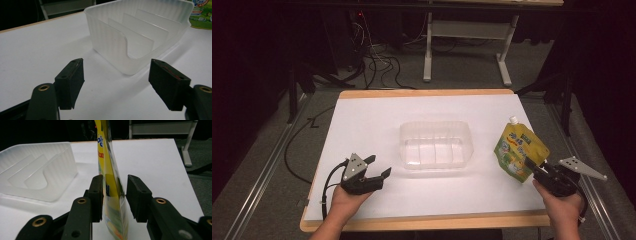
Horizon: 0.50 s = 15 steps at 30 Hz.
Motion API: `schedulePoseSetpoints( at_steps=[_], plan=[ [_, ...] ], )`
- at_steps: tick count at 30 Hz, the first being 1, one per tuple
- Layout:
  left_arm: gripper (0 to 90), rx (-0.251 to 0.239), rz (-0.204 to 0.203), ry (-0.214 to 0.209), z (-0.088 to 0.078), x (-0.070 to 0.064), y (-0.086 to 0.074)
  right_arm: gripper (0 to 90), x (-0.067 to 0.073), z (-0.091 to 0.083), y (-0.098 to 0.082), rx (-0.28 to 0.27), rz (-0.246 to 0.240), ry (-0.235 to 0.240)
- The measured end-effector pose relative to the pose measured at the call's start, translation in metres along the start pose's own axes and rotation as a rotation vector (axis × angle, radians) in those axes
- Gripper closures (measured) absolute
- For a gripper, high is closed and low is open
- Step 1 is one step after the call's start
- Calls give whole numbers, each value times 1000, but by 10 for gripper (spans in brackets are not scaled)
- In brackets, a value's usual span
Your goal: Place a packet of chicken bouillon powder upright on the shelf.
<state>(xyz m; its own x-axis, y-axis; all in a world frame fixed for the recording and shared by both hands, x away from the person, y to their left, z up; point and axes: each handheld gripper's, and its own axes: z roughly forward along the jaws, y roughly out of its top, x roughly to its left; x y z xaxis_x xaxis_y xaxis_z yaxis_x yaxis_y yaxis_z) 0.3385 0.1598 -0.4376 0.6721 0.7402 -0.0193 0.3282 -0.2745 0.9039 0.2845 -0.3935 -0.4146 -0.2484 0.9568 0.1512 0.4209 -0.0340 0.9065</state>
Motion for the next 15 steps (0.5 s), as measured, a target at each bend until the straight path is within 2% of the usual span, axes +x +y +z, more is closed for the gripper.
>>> schedulePoseSetpoints(
  at_steps=[4,7,10,15],
  plan=[
    [291,7,3,-4,3,-2,0,677,-1,6,3,-4,-7,8],
    [291,12,10,-4,3,-4,0,759,-1,13,2,6,-22,14],
    [291,12,11,-2,3,-5,-1,803,-4,13,0,-5,-13,22],
    [294,19,7,-3,4,-5,-2,824,0,13,1,3,-45,0]
  ],
)
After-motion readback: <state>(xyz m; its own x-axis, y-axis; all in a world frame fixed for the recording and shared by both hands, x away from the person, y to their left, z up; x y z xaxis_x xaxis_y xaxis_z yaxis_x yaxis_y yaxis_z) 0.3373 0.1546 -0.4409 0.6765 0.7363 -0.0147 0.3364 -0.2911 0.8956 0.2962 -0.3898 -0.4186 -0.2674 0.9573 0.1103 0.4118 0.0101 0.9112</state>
